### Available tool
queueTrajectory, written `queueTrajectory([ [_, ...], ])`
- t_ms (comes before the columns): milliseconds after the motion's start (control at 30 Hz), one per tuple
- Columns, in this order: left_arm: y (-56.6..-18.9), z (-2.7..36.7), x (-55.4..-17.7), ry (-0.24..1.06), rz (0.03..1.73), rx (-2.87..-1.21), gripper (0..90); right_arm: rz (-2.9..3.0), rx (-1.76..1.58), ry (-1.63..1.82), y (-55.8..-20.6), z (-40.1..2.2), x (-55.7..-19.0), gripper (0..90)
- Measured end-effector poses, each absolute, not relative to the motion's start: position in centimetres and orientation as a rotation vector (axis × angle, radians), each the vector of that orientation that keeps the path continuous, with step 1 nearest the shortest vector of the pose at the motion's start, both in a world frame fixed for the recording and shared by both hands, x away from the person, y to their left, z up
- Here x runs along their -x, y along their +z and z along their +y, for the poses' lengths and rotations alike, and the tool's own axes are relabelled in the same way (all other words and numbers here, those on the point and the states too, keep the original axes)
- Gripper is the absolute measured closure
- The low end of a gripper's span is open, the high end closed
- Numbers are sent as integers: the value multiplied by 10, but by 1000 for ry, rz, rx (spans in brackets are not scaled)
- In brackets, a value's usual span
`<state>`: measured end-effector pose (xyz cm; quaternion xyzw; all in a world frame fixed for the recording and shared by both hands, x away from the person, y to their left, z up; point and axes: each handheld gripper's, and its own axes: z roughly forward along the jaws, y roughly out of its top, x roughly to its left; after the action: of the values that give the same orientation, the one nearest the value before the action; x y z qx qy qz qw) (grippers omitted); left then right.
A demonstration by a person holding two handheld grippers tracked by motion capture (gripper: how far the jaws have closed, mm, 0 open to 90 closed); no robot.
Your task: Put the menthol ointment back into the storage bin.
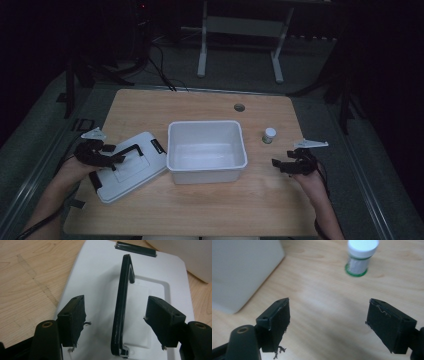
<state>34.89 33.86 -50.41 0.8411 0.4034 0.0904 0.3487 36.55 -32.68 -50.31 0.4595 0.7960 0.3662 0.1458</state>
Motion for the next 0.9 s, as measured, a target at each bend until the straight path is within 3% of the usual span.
queueTrajectory([
  [900, -504, 340, -347, 215, 1016, -2177, 321, 2352, -1435, 858, -493, -304, -457, 263],
])
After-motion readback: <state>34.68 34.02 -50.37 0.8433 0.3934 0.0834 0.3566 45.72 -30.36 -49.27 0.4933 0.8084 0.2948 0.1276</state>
